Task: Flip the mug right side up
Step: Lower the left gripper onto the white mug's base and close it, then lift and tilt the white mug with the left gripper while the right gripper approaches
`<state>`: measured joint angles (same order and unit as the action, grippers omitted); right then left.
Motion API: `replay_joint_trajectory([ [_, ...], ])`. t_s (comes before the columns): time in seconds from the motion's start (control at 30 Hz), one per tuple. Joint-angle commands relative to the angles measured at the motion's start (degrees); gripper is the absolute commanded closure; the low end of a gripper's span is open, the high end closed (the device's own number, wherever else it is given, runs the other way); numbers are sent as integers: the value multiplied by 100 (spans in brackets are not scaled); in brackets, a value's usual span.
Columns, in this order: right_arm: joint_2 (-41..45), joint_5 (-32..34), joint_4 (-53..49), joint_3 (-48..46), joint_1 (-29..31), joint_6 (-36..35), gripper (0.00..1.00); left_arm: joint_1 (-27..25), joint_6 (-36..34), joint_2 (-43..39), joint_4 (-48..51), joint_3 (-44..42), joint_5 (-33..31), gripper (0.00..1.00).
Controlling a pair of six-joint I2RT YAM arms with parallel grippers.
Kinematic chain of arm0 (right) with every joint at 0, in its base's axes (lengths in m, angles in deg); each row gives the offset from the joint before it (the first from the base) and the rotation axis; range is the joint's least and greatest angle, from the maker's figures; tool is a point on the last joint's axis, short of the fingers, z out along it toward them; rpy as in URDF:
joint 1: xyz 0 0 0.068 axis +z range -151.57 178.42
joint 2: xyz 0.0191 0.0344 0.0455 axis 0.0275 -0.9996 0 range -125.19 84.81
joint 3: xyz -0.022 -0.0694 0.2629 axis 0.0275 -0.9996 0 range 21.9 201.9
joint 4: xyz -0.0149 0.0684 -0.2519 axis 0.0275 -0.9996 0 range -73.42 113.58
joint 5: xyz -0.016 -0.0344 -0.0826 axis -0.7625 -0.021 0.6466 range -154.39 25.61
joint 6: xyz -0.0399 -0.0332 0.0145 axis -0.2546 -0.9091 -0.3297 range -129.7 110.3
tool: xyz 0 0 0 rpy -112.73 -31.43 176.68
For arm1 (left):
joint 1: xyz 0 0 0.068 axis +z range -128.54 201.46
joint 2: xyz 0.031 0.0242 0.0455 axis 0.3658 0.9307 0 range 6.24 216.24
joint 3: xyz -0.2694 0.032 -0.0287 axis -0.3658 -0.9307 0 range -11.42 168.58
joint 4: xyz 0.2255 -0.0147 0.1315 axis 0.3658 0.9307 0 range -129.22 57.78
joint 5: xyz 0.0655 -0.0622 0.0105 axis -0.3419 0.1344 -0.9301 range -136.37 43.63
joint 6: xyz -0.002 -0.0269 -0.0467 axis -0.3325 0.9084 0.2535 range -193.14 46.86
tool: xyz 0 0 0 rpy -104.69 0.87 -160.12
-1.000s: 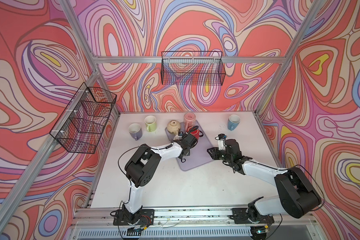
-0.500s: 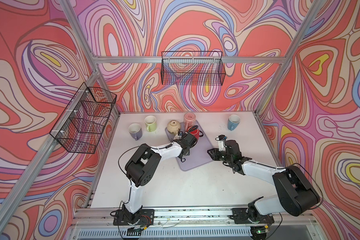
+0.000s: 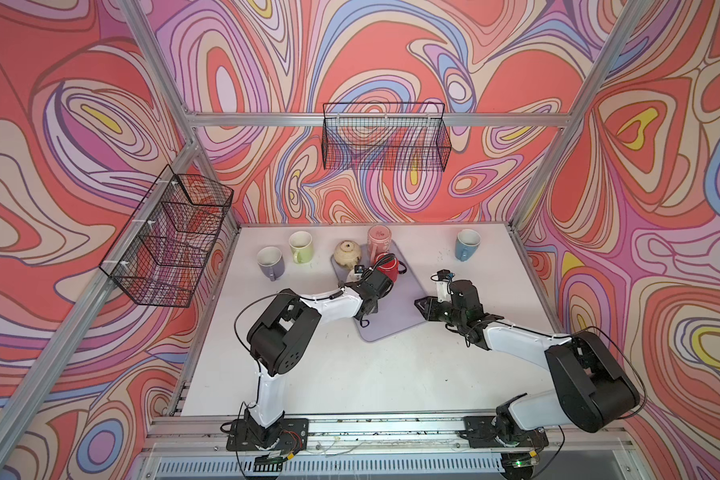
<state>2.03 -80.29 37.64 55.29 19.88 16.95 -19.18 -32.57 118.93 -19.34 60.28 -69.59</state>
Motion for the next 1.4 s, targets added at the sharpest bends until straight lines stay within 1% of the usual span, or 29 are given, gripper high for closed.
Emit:
replay_joint_trajectory([
  [0.0, 62, 61, -27, -98, -28, 41, 74, 56, -1, -146, 165, -139, -73, 80],
  [0.13, 64, 54, -27, -108, -34, 76, 74, 56, -65, -194, 113, -182, -16, 86],
  [0.3, 91, 70, -44, -126, -32, 120, 74, 56, -117, -311, -24, -322, 44, 90],
  [0.37, 128, 78, -53, -144, -29, 132, 74, 61, -216, -374, -152, -401, 205, 92],
  [0.7, 322, 122, -199, -196, -29, 191, 74, 65, -556, -849, -436, -714, 590, 95],
  [0.73, 349, 131, -232, -192, -27, 199, 74, 65, -617, -915, -641, -748, 642, 95],
  [1.1, 725, 165, -535, -192, -27, 243, 74, 91, -1162, -1899, -1342, -1395, 1586, 96],
  [1.37, 929, 115, -607, -201, -27, 310, 74, 177, -1445, -2901, -1312, -1597, 2323, 95],
])
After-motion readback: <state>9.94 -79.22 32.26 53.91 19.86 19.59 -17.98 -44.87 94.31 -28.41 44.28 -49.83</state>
